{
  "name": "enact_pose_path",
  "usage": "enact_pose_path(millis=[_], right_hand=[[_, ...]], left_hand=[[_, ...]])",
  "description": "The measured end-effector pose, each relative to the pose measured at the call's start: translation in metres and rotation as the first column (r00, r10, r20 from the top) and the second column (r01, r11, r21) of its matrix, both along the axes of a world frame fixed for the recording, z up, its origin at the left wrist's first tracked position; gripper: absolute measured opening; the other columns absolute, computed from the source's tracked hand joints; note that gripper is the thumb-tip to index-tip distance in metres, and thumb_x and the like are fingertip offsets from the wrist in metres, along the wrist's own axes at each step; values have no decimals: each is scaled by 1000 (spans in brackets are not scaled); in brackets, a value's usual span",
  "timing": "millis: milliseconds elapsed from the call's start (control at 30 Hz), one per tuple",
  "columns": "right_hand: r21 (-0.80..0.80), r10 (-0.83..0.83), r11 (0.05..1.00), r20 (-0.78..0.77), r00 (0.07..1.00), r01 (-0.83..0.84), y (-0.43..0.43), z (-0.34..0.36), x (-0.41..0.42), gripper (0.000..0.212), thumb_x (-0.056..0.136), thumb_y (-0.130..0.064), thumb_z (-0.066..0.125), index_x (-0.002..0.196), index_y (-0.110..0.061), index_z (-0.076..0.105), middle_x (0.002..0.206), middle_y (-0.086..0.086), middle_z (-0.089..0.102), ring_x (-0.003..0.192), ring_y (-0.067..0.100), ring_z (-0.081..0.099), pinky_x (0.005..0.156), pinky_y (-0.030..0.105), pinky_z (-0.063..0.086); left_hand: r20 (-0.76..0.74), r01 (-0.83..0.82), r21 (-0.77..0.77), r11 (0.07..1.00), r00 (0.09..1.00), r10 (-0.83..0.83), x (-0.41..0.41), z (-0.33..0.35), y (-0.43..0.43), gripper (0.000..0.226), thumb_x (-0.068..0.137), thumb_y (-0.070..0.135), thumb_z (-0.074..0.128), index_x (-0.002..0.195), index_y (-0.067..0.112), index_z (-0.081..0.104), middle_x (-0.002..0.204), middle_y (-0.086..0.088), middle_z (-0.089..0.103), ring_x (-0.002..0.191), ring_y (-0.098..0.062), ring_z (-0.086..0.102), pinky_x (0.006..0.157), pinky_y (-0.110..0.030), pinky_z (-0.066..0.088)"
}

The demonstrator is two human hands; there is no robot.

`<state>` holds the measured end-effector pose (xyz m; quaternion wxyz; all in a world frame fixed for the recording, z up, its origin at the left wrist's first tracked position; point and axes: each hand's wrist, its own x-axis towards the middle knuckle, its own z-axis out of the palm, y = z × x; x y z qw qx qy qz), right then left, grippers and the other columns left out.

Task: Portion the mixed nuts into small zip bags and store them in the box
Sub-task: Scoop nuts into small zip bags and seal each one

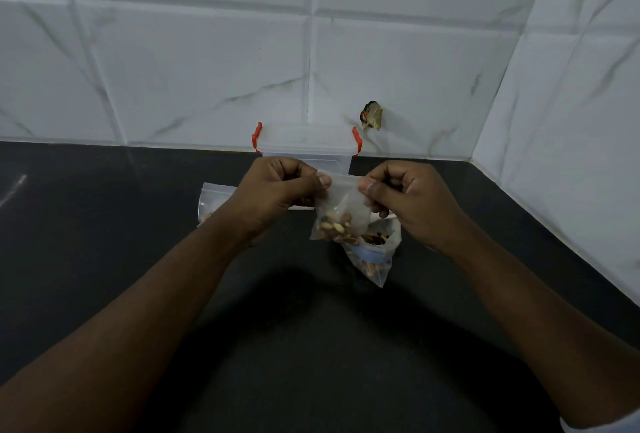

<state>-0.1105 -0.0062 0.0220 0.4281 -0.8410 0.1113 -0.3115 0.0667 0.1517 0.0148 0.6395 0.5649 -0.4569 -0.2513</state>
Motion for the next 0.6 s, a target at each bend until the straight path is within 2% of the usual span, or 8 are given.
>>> enact_pose_path(millis=[133,267,433,533,600], right_hand=[[-36,-52,998,31,998,53,0,0,0,21,95,-22,74,79,-11,67,70,0,69,65,12,64,67,41,57],[-76,-11,997,13,1000,12,3,-1,0,18,96,-19,73,83,-7,69,71,1,70,65,9,65,65,31,55],[-127,39,991,-20,999,-41,7,2,-1,11,96,-15,71,89,-8,73,75,3,72,69,9,68,67,21,54],[-146,37,988,-51,998,-44,6,1,-2,10,97,-16,69,88,-12,72,75,0,72,70,9,68,67,23,55],[-163,16,986,-62,998,-26,4,1,-2,11,98,-18,69,87,-15,71,75,-3,72,70,9,68,67,27,56]], left_hand=[[8,33,8,999,999,-33,-1,1,1,14,95,10,66,83,3,69,83,-10,71,82,-25,67,82,-40,56],[8,111,3,994,994,-111,-6,3,2,13,92,20,65,89,8,64,85,-11,61,80,-25,59,71,-37,53],[145,98,34,995,984,-102,-9,3,3,12,93,15,68,98,4,72,97,-14,74,91,-30,71,82,-39,58],[180,66,66,996,981,-77,-5,1,3,15,94,12,69,99,-1,73,97,-16,76,95,-35,72,87,-44,59],[179,50,73,996,982,-62,0,2,5,14,93,10,71,99,-2,73,94,-14,77,91,-29,73,84,-40,58]])
